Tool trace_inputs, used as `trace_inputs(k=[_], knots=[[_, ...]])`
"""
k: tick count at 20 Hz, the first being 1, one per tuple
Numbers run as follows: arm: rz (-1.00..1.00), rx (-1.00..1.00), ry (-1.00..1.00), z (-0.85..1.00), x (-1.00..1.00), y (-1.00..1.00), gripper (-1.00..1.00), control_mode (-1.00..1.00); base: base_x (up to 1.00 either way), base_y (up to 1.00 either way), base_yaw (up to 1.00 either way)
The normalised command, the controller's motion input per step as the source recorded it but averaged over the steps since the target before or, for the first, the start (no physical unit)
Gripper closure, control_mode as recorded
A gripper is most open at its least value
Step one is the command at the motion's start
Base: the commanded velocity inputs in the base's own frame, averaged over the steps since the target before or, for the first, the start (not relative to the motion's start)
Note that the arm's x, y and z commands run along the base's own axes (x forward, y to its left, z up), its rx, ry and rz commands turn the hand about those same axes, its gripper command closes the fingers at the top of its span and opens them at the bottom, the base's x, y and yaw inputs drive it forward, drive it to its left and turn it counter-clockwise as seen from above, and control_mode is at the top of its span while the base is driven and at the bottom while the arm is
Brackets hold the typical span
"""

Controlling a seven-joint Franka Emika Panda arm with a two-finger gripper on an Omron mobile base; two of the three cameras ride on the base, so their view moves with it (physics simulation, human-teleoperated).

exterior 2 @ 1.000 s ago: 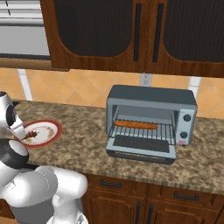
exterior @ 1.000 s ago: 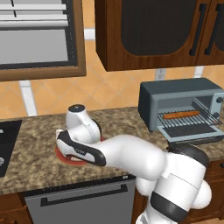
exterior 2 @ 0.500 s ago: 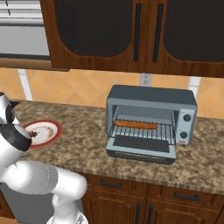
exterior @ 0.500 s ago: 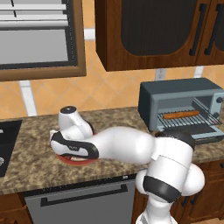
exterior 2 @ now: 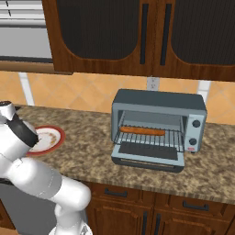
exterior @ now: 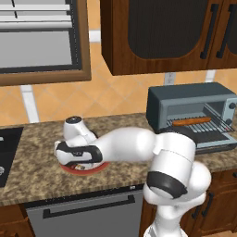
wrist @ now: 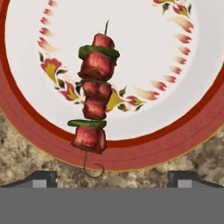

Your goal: Pick up the kebab skewer and baguette bread, and place them inside the toaster oven. Close the toaster oven door and start by setting the timer.

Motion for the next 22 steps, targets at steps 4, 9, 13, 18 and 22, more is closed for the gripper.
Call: trace_inputs(k=[4,9,13,18,22], knots=[[0.0,0.0,0.0,-0.08,0.09,0.0,-1.0,-1.0,0.0,0.0,0.0],[0.0,0.0,0.02,-0.15,0.2,0.03,-1.0,-1.0,0.0,0.0,0.0],[0.0,0.0,0.02,-0.19,0.17,0.11,-1.0,-1.0,0.0,0.0,0.0],[0.0,0.0,0.01,-0.07,0.11,0.31,-1.0,-1.0,0.0,0.0,0.0],[0.0,0.0,0.0,-0.06,0.1,0.25,-1.0,-1.0,0.0,0.0,0.0]])
